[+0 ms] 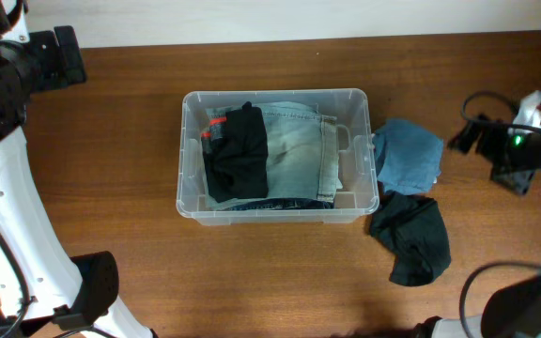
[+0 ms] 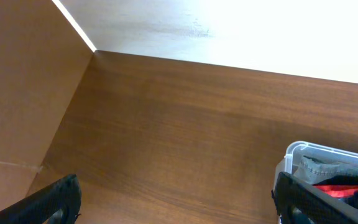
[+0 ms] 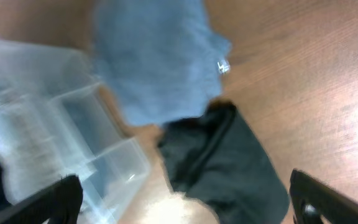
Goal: Pack container
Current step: 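Grasp the second black garment with the right gripper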
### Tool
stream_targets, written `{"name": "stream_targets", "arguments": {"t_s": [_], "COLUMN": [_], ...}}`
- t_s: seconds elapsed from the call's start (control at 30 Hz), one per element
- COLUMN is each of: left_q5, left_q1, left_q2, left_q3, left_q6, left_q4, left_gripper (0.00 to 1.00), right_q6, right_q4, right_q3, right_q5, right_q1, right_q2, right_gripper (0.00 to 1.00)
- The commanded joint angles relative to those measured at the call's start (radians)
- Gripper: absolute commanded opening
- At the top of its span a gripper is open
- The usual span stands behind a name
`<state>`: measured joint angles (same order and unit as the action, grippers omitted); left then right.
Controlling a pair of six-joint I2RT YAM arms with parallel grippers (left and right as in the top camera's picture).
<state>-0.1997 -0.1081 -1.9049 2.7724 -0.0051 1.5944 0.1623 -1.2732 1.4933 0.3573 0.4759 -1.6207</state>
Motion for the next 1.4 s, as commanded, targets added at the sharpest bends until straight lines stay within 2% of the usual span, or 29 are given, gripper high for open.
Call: {"name": "stream_targets", "arguments": {"t_s": [0.0,0.17,0.3,0.47,0.5,0.53,0.57,0.6,0.63,0.7,0.73,0.83,1.0,1.17,1.37], "left_q5": [-0.006,-0.007,-0.006,-0.006,-0.006,-0.006,-0.006,-0.007,-0.006,-0.006,-0.006,-0.006,-0.007,-0.006,-0.006], "left_q1": [-0.004,-0.004,-0.004,-0.004,-0.004,-0.004,-0.004,-0.004,-0.004,-0.004,-0.004,-0.004,-0.004,-0.004,-0.004], "left_q2": [0.023,0.022,0.023,0.022,0.022,0.023,0.023,0.022,0.022,0.022,0.022,0.022,0.022,0.023,0.022], "left_q3": [-0.002,-0.002,-0.002,-0.002,-0.002,-0.002,-0.002,-0.002,-0.002,-0.002,-0.002,-0.002,-0.002,-0.002,-0.002], "left_q6": [-0.010,-0.010,-0.010,-0.010,-0.010,-0.010,-0.010,-0.010,-0.010,-0.010,-0.010,-0.010,-0.010,-0.010,-0.010], "left_q4": [0.002,0.002,0.002,0.002,0.002,0.002,0.002,0.002,0.002,0.002,0.002,0.002,0.001,0.002,0.002], "left_gripper": [0.99,0.99,0.99,0.99,0.99,0.99,1.00,1.00,0.99,0.99,0.99,0.99,0.99,1.00,1.00], "right_q6": [-0.054,-0.054,-0.045,-0.047,-0.047,-0.047,-0.047,-0.054,-0.067,-0.078,-0.081,-0.080,-0.080,-0.080,-0.076], "right_q4": [0.043,0.199,0.298,0.439,0.449,0.464,0.469,0.470,0.468,0.455,0.447,0.409,0.315,0.215,0.214], "right_q3": [-0.162,-0.416,-0.531,-0.698,-0.715,-0.738,-0.750,-0.757,-0.758,-0.753,-0.749,-0.721,-0.623,-0.473,-0.291], "right_q5": [0.037,0.040,0.042,0.168,0.171,0.171,0.171,0.171,0.171,0.171,0.171,0.175,0.225,0.415,0.662], "right_q1": [0.041,0.056,0.056,0.055,0.055,0.055,0.055,0.055,0.055,0.055,0.055,0.055,0.055,0.052,-0.040], "right_q2": [-0.043,-0.079,-0.081,-0.081,-0.081,-0.081,-0.081,-0.081,-0.080,-0.074,-0.068,-0.029,0.103,0.245,0.349], "right_gripper": [0.98,0.98,0.98,1.00,0.96,0.84,0.66,0.42,0.26,0.13,0.10,0.04,0.04,0.04,0.04]}}
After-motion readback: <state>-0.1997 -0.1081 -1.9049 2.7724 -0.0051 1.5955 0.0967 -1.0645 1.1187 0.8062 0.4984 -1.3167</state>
